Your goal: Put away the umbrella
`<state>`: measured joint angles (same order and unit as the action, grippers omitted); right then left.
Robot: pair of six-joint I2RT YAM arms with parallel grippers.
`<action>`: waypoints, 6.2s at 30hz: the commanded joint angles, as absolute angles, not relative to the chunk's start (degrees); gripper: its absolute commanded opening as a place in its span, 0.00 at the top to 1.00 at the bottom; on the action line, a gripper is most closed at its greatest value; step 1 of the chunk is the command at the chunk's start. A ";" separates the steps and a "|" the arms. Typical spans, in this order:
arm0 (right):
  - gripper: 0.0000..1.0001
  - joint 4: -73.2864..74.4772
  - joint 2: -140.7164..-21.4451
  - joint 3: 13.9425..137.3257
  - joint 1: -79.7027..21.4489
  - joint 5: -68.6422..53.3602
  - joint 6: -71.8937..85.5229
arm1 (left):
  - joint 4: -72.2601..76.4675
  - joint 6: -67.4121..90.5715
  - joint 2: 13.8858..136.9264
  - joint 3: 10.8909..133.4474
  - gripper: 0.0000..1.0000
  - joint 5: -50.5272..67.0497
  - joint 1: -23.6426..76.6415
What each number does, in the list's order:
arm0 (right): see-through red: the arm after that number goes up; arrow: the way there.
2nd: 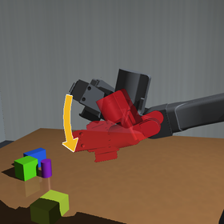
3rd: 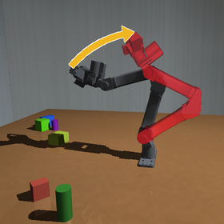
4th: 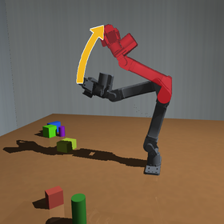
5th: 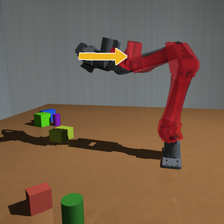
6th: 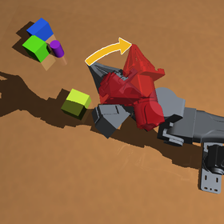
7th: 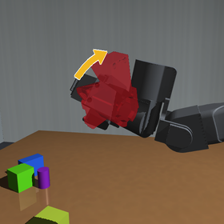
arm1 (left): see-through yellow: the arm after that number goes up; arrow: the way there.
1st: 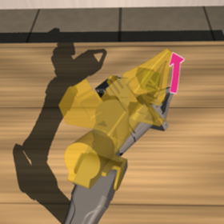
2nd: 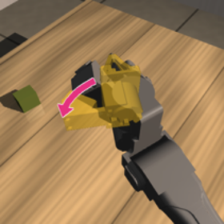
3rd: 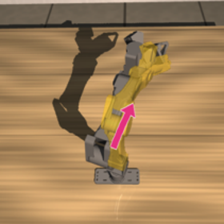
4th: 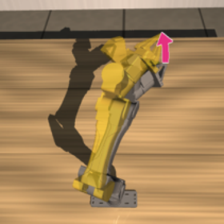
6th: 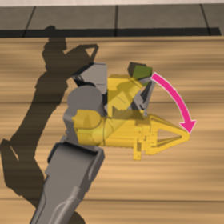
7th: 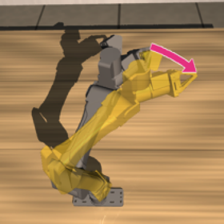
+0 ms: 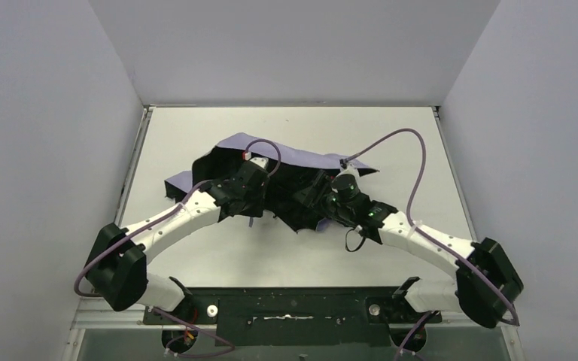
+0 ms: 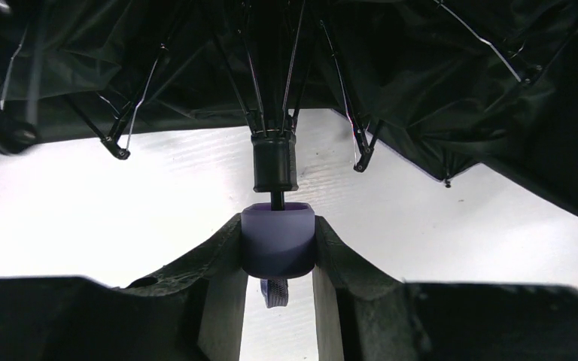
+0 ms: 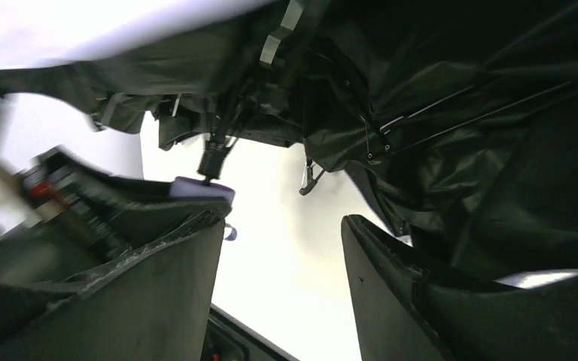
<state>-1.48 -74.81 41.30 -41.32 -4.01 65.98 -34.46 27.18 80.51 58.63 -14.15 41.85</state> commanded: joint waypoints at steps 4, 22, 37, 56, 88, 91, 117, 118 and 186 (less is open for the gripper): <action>0.41 9.49 -59.82 41.19 -41.35 5.38 50.47 | -24.66 24.17 85.76 57.47 1.00 -8.20 39.39; 0.45 33.71 -61.25 67.23 -35.69 16.14 25.78 | -30.82 19.27 75.53 58.67 0.20 3.68 38.64; 0.66 48.54 -84.44 89.36 -18.71 5.02 18.10 | -40.79 13.41 69.17 82.50 0.43 5.08 30.95; 0.96 49.79 -104.03 90.00 -6.70 1.62 14.30 | -54.04 5.63 107.71 110.24 0.94 -5.99 -3.63; 1.00 50.60 -107.05 79.81 -12.95 -2.75 13.26 | -57.61 3.13 133.09 114.66 1.00 -5.93 -6.78; 1.00 50.10 -107.75 78.86 -13.47 -2.07 13.32 | -57.29 2.81 132.96 112.73 1.00 -5.85 -5.59; 0.99 41.74 -109.32 73.46 -20.36 -15.76 16.83 | -54.94 7.60 126.69 98.15 1.00 6.53 5.99; 0.99 41.15 -109.06 73.20 -20.99 -16.35 17.45 | -54.75 8.25 126.05 97.70 1.00 6.44 6.66; 0.88 44.12 -76.34 71.06 -39.52 -20.87 5.68 | -35.75 1.36 105.35 93.90 0.96 8.34 21.53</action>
<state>37.78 -80.73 64.69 -41.36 -21.96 13.43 -40.29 -1.45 115.85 95.70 9.67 22.72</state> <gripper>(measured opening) 0.114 0.040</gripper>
